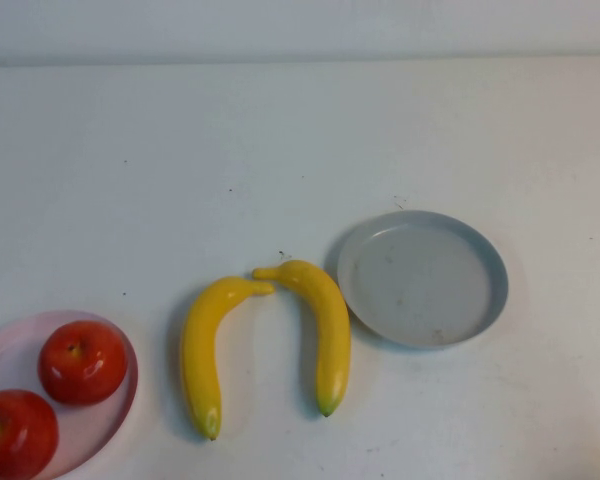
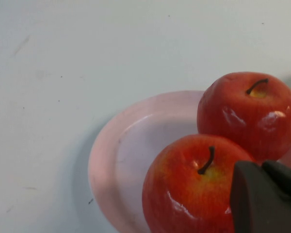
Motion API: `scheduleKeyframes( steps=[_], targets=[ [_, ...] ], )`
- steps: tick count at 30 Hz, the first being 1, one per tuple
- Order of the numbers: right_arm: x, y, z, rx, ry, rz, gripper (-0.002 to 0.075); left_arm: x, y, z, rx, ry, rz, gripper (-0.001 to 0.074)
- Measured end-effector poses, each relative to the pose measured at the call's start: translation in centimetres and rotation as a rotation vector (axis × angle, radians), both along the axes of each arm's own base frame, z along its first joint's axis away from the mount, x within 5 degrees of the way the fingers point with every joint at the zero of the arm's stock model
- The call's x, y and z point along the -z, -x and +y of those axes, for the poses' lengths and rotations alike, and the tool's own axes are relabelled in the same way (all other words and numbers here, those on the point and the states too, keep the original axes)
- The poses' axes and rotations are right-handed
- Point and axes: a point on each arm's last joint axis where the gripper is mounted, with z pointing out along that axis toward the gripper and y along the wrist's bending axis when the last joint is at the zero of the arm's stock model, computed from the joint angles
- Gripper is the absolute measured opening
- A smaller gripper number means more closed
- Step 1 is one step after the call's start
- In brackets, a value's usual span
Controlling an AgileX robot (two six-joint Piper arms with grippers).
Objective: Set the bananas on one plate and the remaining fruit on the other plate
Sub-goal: Put another type of fruit in the right plate
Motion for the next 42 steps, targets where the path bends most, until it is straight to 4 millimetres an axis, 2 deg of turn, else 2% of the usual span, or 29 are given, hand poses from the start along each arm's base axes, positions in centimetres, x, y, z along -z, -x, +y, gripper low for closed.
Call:
scheduleKeyframes(
  steps=[10,17,21,23,26,32,37,42],
  targets=[
    [-0.3,-0.1,0.0,0.000,-0.005,-0.030,-0.0017,0.0,0.0,0.0,0.000,0.000,0.000,0.0002],
    [-2.5,-0.3,0.2,0.030,-0.387,-0.262,-0.0017,0.0,0.0,0.0,0.000,0.000,0.000,0.0002],
    [-3.1,-0.3,-0.1,0.056,-0.495,-0.328,-0.0017,0.0,0.0,0.0,0.000,0.000,0.000,0.0002],
    [-3.3,-0.2,0.3,0.034,-0.544,-0.278,-0.0017,0.0,0.0,0.0,0.000,0.000,0.000,0.0002],
    [-4.8,0.1,1.2,-0.035,-0.573,-0.160,-0.0017,0.0,0.0,0.0,0.000,0.000,0.000,0.0002],
    [-9.3,-0.8,2.9,-0.166,-0.495,0.181,-0.0017,0.0,0.0,0.0,0.000,0.000,0.000,0.0002],
    [-11.3,-3.7,3.7,-0.259,-0.384,0.488,-0.0017,0.0,0.0,0.0,0.000,0.000,0.000,0.0002],
    [-11.7,-7.9,4.0,-0.316,-0.308,0.676,-0.0017,0.0,0.0,0.0,0.000,0.000,0.000,0.0002]
  ],
)
